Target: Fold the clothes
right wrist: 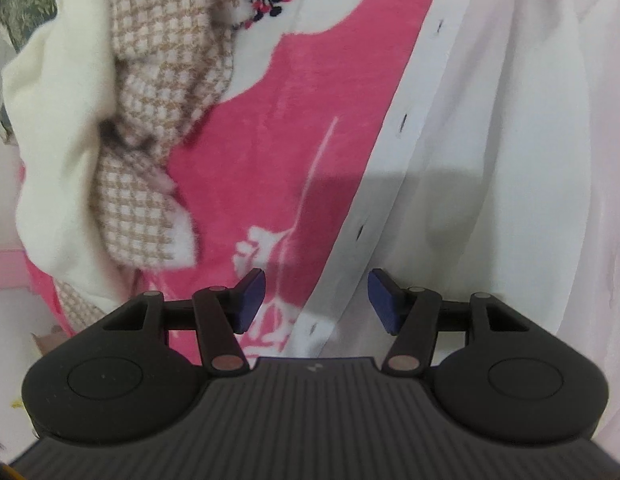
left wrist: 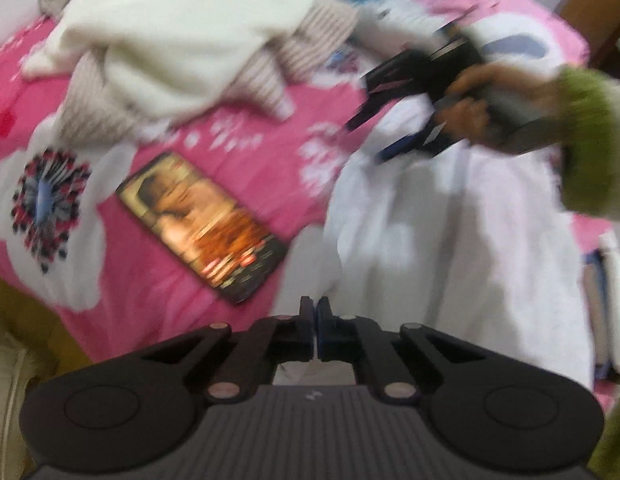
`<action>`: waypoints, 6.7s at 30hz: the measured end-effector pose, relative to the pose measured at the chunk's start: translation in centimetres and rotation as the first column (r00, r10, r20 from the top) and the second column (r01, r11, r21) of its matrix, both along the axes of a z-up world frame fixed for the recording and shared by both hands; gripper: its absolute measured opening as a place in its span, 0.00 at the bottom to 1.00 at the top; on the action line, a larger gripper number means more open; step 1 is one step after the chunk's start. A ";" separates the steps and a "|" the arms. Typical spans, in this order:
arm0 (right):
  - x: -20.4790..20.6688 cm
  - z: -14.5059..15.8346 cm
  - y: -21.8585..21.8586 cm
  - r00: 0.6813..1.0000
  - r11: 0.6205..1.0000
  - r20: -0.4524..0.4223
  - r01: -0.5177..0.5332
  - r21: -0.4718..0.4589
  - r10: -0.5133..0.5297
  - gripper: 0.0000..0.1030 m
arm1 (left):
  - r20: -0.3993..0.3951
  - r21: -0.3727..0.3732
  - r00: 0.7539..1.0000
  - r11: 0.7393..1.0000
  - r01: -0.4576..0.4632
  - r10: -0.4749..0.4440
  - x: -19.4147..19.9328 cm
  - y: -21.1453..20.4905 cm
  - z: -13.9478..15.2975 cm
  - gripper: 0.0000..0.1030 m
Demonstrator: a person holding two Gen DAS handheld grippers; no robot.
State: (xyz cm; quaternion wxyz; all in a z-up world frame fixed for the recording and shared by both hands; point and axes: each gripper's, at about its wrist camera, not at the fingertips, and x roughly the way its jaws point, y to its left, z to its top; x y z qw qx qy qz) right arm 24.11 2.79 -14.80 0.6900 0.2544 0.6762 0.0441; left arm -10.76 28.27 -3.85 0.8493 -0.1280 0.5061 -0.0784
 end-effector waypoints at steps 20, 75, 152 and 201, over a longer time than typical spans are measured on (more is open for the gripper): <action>-6.1 9.1 -11.4 0.966 0.985 0.243 0.052 0.162 -0.091 0.01 | 0.062 -0.306 0.980 0.931 0.198 -0.188 -0.9 -7.1 6.4 0.01; -11.9 9.4 -4.6 0.717 0.822 0.462 -0.567 -0.050 0.522 0.23 | -0.323 -0.269 0.773 0.730 -0.628 0.546 -2.2 3.7 -7.2 0.54; 5.6 20.3 16.3 0.312 0.472 0.903 -0.870 0.146 0.295 0.01 | 0.110 -0.595 0.703 0.613 -0.520 0.703 10.1 13.8 1.2 0.50; 14.5 11.8 13.9 0.434 0.804 0.838 -0.595 -0.010 0.332 0.44 | 0.172 -0.481 0.721 0.696 -0.533 0.671 17.4 19.1 -2.1 0.43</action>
